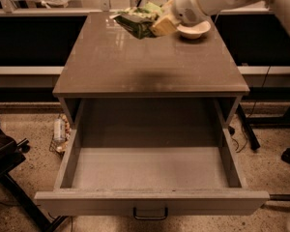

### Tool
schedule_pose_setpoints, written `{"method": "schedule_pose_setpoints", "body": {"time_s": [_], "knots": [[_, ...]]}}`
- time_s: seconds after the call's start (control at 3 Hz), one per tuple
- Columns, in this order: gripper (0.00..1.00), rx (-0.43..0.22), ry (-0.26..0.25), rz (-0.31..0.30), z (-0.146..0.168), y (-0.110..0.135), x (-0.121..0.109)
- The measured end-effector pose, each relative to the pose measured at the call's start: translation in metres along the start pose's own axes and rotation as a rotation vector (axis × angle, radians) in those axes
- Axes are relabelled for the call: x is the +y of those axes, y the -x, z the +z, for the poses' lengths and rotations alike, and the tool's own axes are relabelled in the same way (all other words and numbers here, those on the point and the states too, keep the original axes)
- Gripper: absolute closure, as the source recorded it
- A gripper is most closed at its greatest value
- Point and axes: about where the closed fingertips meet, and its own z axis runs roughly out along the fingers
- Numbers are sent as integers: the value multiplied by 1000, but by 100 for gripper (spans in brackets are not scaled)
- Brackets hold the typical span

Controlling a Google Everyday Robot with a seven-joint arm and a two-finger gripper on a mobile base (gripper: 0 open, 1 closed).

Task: Place green jalapeno chip bag into top drawer

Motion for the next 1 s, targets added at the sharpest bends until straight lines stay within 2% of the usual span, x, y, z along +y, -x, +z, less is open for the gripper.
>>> {"method": "schedule_pose_setpoints", "body": {"time_s": [0.33,0.67,1.0], "knots": [[100,60,3,-5,-67,-25,74],[100,131,144,39,-78,-75,139],[100,161,328,117,-66,-129,191]]}}
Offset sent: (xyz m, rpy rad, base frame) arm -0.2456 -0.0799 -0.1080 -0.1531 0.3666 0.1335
